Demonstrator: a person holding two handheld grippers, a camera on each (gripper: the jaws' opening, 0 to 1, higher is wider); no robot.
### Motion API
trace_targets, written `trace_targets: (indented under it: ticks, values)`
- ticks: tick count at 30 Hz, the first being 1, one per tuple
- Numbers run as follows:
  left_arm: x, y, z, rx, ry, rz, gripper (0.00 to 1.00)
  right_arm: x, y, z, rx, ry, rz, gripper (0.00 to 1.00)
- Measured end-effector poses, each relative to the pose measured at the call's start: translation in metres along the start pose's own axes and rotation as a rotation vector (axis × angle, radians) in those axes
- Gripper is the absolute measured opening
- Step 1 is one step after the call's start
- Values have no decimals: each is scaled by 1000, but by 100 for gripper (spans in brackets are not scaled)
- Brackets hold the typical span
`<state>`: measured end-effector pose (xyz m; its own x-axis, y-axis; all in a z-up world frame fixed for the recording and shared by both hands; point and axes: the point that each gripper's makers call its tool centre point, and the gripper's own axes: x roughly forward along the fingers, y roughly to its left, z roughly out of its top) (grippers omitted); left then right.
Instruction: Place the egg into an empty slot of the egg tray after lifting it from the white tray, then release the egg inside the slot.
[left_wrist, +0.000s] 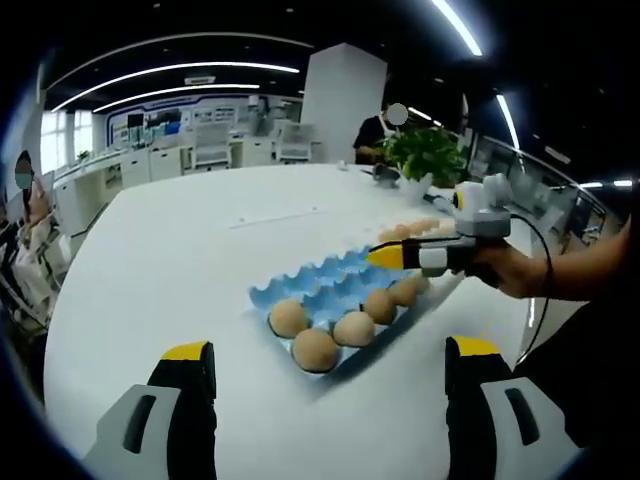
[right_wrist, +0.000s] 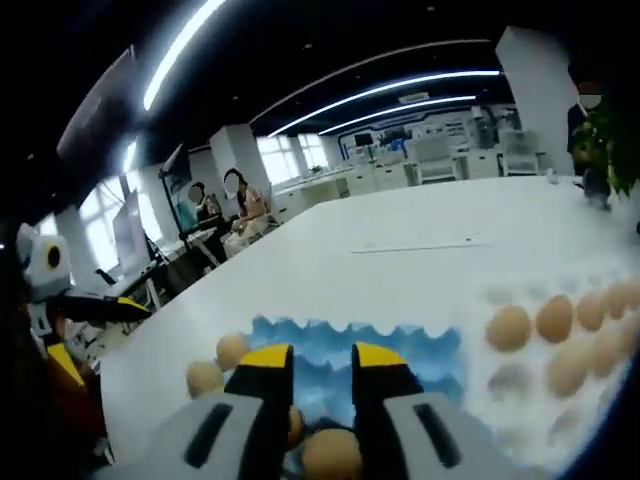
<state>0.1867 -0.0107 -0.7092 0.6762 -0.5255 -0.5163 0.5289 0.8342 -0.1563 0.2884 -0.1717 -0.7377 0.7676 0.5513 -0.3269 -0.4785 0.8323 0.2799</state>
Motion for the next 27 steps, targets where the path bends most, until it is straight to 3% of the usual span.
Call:
trace_targets:
  ticks: [2, 8, 10, 13, 17, 21, 25, 27]
  values:
    - [0, 0, 0, 1, 3, 0, 96, -7, -12, 4, -10, -19, -37, 22]
    - [-1, 1, 0, 0, 1, 4, 96, -44, -81, 19, -89, -86, -275, 22]
    - [-2, 4, 0, -5, -2, 18, 96, -57, -100, 21, -134, -80, -354, 22]
    - [-2, 5, 1, -8, -5, 20, 96, -70, -133, 17, -79, -75, -445, 22]
    - [-2, 4, 2, -2, -7, 16, 96, -75, -154, 9, -73, -52, -495, 23]
    - [-1, 2, 2, -4, -5, 13, 96, -64, -159, -6, -44, 4, -470, 24]
    - [-2, 3, 2, -7, -6, 16, 96, -56, -159, -17, -117, 68, -461, 28]
    - [-3, 4, 2, -5, -6, 20, 96, -54, -159, -20, -195, 79, -446, 28]
